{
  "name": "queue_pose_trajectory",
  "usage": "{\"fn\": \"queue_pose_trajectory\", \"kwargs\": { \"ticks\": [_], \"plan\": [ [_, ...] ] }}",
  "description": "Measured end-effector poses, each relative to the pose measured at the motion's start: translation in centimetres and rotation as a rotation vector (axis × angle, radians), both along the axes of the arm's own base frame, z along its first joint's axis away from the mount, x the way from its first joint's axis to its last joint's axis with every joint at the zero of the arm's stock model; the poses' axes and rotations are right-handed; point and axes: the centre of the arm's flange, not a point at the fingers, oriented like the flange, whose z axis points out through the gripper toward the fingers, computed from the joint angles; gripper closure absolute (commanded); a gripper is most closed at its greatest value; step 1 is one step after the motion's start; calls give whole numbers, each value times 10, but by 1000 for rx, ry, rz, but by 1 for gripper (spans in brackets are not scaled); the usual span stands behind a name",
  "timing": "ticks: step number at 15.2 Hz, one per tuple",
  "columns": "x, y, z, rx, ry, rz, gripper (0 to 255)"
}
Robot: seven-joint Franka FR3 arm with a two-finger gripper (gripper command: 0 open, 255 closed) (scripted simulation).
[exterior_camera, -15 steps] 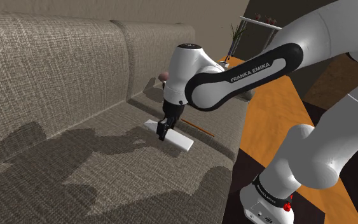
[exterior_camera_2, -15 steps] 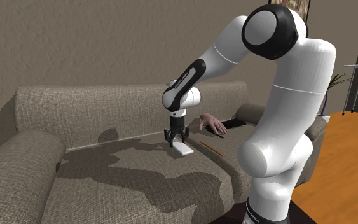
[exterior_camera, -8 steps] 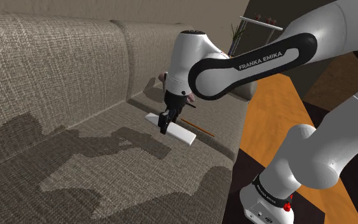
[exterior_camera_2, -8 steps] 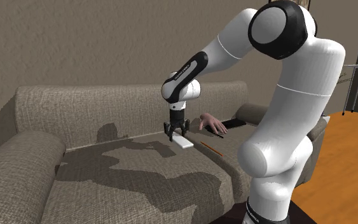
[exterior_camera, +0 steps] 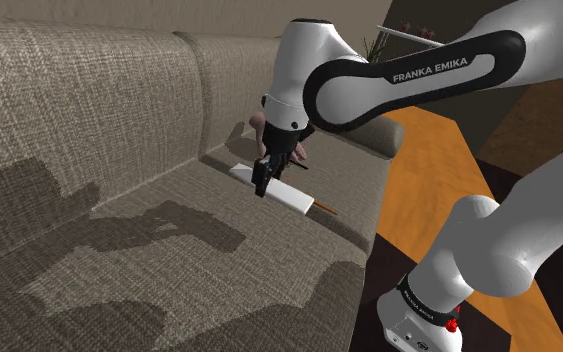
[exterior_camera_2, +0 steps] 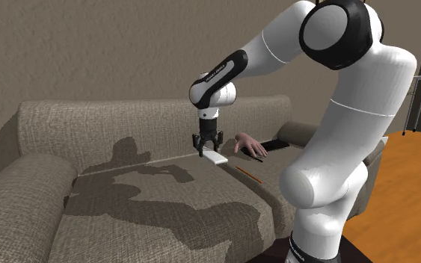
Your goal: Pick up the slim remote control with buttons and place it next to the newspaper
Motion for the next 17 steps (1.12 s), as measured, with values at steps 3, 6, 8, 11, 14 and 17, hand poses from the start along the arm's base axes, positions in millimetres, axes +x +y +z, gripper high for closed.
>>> {"fn": "queue_pose_trajectory", "kwargs": {
  "ticks": [3, 6, 8, 11, 14, 17],
  "plan": [
    [3, -14, 6, 0, 0, 0, 255],
    [10, -54, 8, 0, 0, -1, 255],
    [14, -78, 9, -1, 0, -2, 255],
    [19, -116, 5, 0, 1, -2, 255],
    [27, -157, 9, 0, 0, -2, 255],
    [34, -195, 7, 0, 0, -2, 255]
  ]
}}
